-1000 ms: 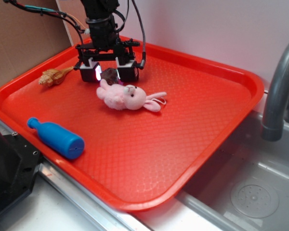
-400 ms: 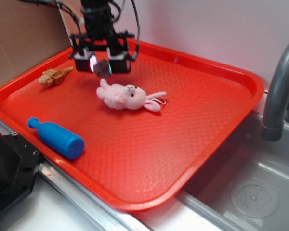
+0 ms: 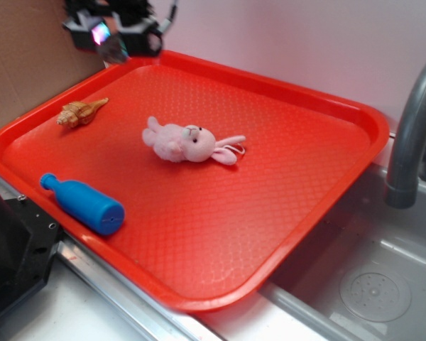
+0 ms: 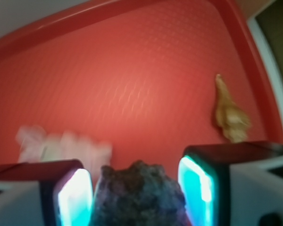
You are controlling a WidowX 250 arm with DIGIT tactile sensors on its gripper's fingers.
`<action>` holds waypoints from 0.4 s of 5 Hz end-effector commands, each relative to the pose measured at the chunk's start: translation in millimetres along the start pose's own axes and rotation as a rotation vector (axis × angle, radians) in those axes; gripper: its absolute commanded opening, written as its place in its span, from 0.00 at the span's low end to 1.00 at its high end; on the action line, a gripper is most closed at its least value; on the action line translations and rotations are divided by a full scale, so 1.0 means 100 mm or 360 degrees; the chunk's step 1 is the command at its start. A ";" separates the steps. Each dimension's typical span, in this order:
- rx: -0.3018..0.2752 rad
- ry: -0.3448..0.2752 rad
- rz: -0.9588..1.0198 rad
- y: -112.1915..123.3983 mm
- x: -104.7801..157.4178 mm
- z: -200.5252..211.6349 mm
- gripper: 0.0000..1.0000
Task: Grab the rock.
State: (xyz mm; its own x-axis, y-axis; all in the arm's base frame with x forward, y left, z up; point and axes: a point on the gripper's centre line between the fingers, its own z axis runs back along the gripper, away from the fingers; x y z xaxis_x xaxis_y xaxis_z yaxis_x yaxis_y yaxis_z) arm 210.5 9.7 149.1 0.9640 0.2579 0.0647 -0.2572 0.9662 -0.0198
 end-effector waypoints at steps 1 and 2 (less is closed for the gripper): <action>-0.0081 -0.0066 -0.0214 0.09 -0.37 0.45 0.00; -0.0071 -0.0023 -0.0198 0.09 -0.33 0.40 0.00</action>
